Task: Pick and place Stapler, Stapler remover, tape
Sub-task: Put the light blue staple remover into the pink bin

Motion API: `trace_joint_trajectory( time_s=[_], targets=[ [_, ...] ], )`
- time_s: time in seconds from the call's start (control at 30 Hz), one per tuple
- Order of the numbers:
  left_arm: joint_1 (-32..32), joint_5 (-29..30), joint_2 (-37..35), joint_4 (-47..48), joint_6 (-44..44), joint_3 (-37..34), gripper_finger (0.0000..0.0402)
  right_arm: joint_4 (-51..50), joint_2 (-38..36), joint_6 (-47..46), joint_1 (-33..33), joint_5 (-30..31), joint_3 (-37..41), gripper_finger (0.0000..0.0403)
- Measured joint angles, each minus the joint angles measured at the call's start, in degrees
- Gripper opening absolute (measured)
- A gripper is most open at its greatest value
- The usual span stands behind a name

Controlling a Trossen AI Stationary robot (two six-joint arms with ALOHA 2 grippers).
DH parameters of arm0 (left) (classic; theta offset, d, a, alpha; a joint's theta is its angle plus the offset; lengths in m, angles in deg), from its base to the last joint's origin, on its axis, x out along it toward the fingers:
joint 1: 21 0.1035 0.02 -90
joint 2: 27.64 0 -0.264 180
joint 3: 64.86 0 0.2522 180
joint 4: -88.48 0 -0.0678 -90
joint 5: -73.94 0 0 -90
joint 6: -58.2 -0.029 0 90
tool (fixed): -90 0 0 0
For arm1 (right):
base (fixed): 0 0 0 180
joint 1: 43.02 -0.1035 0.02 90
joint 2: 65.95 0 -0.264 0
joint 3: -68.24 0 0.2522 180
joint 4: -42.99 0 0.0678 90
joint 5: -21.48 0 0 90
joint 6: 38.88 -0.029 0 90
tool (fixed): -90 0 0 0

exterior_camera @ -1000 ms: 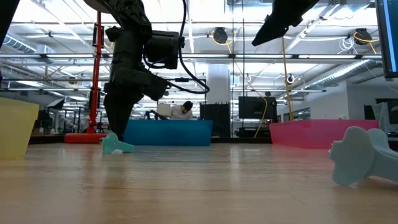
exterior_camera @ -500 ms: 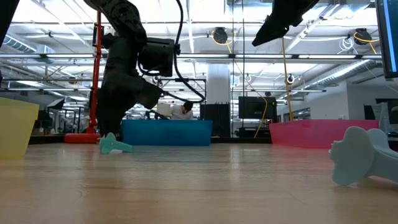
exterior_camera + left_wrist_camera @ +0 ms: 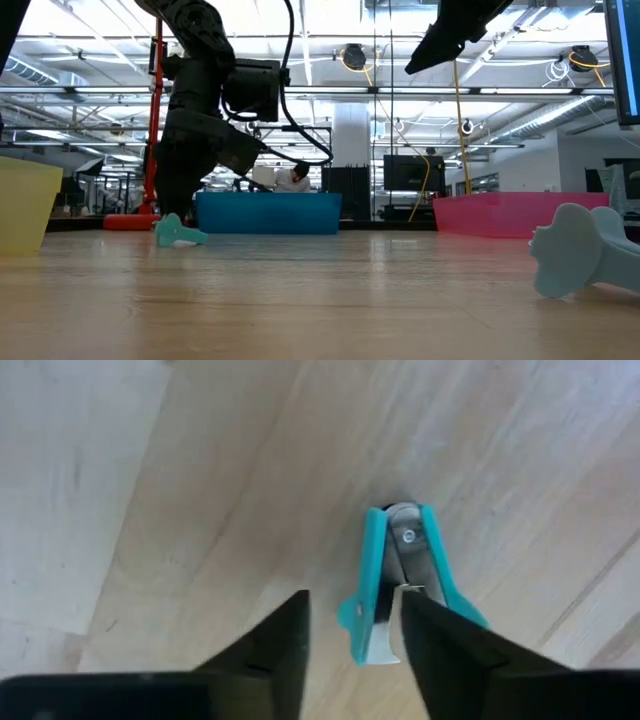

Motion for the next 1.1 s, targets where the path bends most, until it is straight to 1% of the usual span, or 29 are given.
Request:
trace_joint_trajectory(
  time_s=[0.23, 0.27, 0.3, 0.4, 0.5, 0.87, 1.1],
  targets=[
    [-0.01, -0.09, 0.00, -1.15, -1.69, 0.02, 0.0030, 0.00, 0.00, -0.02, -0.02, 0.00, 0.00, 0.0196],
    [-0.01, -0.09, 0.00, -1.19, -1.76, 0.02, 0.0016, 0.00, 0.00, -0.02, -0.02, 0.00, 0.00, 0.0197],
    [-0.01, -0.07, 0.00, -1.20, -1.77, 0.02, 0.0010, 0.00, 0.00, 0.00, 0.00, 0.00, 0.00, 0.0197],
    [-0.01, -0.06, 0.00, -1.19, -1.82, 0.02, 0.0013, 0.00, 0.00, -0.01, 0.00, 0.00, 0.00, 0.0196],
    [-0.01, -0.07, 0.00, -1.19, -2.35, 0.02, 0.0005, 0.00, 0.00, 0.00, -0.01, -0.01, 0.00, 0.0197],
    [-0.01, -0.03, 0.00, -0.89, -3.52, 0.22, 0.0002, 0.00, 0.00, 0.13, -0.01, -0.01, 0.00, 0.0197],
    [0.07, 0.25, 0.02, -0.74, -5.52, 2.94, 0.0001, 0.00, 0.00, 0.20, -0.02, -0.02, 0.00, 0.0196]
  ],
)
